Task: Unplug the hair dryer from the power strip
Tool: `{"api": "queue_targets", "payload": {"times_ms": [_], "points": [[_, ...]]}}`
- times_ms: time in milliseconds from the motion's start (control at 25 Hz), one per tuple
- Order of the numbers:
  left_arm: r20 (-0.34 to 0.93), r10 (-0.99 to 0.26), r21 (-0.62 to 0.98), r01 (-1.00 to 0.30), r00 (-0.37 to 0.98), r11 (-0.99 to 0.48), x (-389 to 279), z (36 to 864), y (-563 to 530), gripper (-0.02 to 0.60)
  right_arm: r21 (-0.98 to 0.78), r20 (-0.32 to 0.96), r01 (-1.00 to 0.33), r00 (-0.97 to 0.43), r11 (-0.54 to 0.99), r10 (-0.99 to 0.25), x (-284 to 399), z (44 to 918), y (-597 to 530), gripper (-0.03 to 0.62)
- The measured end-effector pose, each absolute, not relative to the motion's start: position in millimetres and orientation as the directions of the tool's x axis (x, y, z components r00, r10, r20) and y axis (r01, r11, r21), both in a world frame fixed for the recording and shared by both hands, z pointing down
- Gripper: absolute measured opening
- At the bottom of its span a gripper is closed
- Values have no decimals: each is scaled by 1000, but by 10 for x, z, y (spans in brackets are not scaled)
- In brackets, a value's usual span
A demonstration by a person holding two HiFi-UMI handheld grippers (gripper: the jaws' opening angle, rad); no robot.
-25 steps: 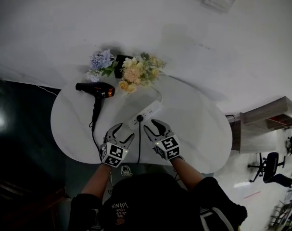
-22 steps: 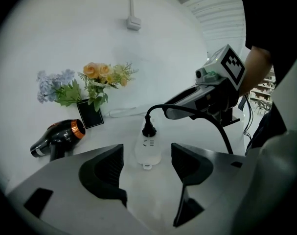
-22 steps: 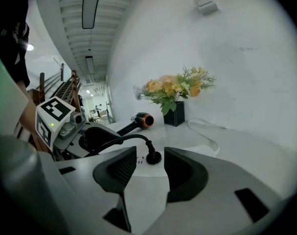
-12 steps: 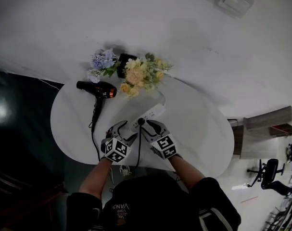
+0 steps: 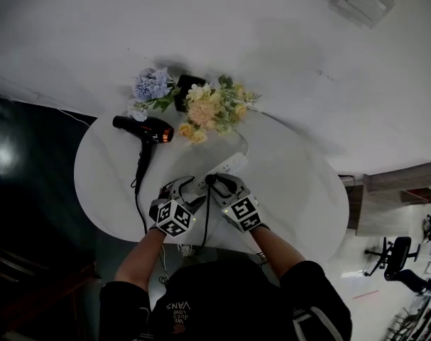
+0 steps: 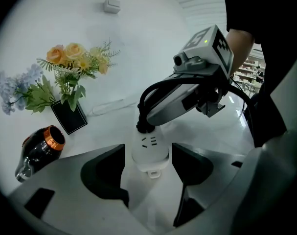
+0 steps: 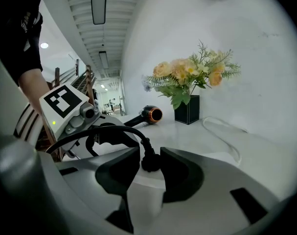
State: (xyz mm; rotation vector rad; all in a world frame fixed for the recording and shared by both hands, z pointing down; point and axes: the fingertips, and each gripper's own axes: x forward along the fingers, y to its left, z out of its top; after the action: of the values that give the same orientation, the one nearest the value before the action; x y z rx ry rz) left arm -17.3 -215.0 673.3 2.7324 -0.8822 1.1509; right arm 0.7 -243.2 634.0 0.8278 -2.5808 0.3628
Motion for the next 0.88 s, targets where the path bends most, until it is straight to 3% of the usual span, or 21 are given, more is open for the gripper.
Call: {"api": "queue_targets", "payload": {"times_ms": [440, 880], "points": [[691, -451, -163, -485, 566, -859, -153, 6829, -2149, 276, -73, 458, -592, -735, 803, -500, -46, 6390, -2468, 85], [700, -425, -120, -492, 574, -862, -150, 6849, -2158, 269, -42, 478, -602, -713, 798, -513, -42, 6395, -2461, 74]]}}
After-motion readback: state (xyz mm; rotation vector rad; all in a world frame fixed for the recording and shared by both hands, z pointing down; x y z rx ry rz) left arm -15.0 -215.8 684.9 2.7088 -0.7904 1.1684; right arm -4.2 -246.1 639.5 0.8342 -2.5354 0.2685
